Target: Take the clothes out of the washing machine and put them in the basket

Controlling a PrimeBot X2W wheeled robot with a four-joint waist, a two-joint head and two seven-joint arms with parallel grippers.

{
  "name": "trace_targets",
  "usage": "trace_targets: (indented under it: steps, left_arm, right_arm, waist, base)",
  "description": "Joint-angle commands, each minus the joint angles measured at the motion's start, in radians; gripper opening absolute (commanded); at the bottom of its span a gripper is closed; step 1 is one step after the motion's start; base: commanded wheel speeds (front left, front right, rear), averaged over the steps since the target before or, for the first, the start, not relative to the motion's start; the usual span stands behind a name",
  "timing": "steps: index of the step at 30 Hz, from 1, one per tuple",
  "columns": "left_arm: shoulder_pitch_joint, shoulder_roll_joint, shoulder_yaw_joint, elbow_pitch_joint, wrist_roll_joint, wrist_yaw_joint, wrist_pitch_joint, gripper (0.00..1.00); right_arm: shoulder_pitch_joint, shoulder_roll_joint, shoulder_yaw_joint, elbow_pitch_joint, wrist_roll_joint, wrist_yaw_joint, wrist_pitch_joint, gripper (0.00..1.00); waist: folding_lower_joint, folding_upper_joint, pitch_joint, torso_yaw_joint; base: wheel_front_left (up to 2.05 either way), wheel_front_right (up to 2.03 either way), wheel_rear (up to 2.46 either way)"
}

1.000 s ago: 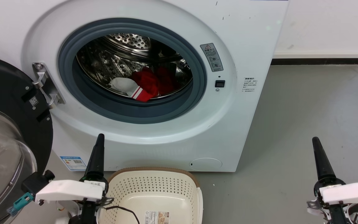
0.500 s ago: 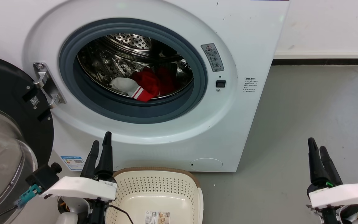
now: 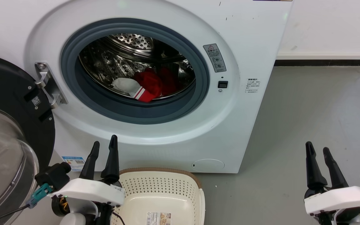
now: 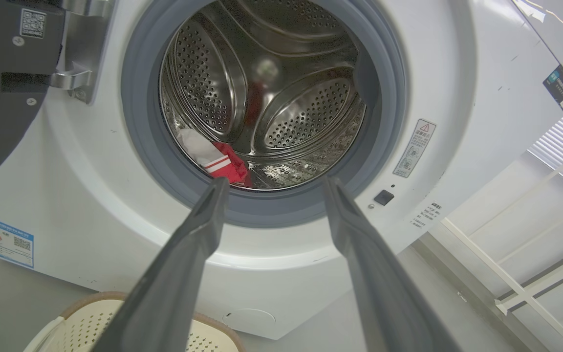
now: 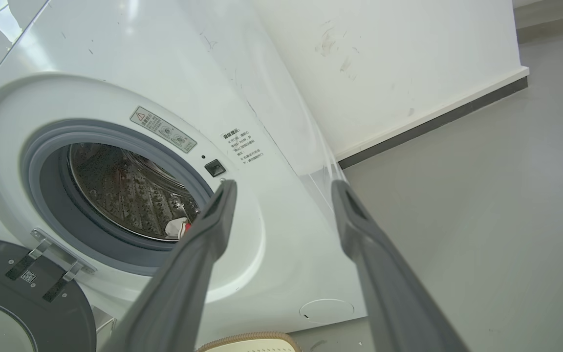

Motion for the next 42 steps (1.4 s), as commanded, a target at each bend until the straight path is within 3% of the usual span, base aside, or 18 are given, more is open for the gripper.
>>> trace_targets:
  steps: [1, 21, 42]
  left_arm:
    - [-0.014, 0.002, -0.001, -0.006, 0.035, 0.002, -0.011, 1.00]
    - [-0.026, 0.002, -0.024, 0.020, 0.270, 0.006, -0.062, 1.00]
    - [-0.034, 0.002, -0.039, 0.037, 0.437, 0.027, -0.104, 1.00]
  right_arm:
    - [0.003, 0.000, -0.001, -0.009, -0.034, 0.000, -0.010, 1.00]
    - [0.011, 0.000, -0.013, 0.000, -0.270, 0.000, -0.061, 1.00]
    - [0.007, 0.000, -0.017, 0.004, -0.451, 0.000, -0.104, 1.00]
  waist:
    - [0.0000, 0.0000, 0.000, 0.001]
    - [0.0000, 0.0000, 0.002, 0.008]
    - [0.0000, 0.0000, 0.021, 0.010]
  base:
    - [0.00, 0.00, 0.00]
    - [0.00, 0.00, 0.00]
    - [0.00, 0.00, 0.00]
